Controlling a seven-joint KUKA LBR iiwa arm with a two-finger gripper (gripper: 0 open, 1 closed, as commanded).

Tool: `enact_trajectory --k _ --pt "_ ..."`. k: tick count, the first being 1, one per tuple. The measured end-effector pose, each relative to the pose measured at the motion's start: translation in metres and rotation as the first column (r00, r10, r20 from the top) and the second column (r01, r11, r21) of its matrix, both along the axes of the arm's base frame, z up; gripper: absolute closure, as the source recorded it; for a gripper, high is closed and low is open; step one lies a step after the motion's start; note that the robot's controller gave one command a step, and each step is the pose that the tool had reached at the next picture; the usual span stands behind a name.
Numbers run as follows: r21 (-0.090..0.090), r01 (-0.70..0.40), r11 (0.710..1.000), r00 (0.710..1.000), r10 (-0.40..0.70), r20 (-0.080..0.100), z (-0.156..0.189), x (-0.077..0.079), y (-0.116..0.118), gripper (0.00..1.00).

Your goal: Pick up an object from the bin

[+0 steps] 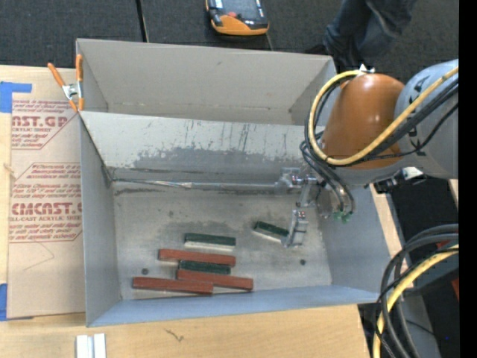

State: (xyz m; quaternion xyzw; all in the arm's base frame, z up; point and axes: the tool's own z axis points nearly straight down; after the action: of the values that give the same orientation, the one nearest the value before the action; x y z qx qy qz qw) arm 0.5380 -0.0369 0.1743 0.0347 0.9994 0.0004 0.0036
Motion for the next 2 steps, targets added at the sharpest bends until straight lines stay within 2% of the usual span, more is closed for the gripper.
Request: enact_trajectory --k 1,2 --pt "0.001 0.070 0.998 0.997 -0.070 -0.010 -0.016 0.008 -0.032 0.00" --pt "0.001 0.097 0.995 0.995 -0.097 -0.006 -0.031 -0.002 -0.023 0.00"
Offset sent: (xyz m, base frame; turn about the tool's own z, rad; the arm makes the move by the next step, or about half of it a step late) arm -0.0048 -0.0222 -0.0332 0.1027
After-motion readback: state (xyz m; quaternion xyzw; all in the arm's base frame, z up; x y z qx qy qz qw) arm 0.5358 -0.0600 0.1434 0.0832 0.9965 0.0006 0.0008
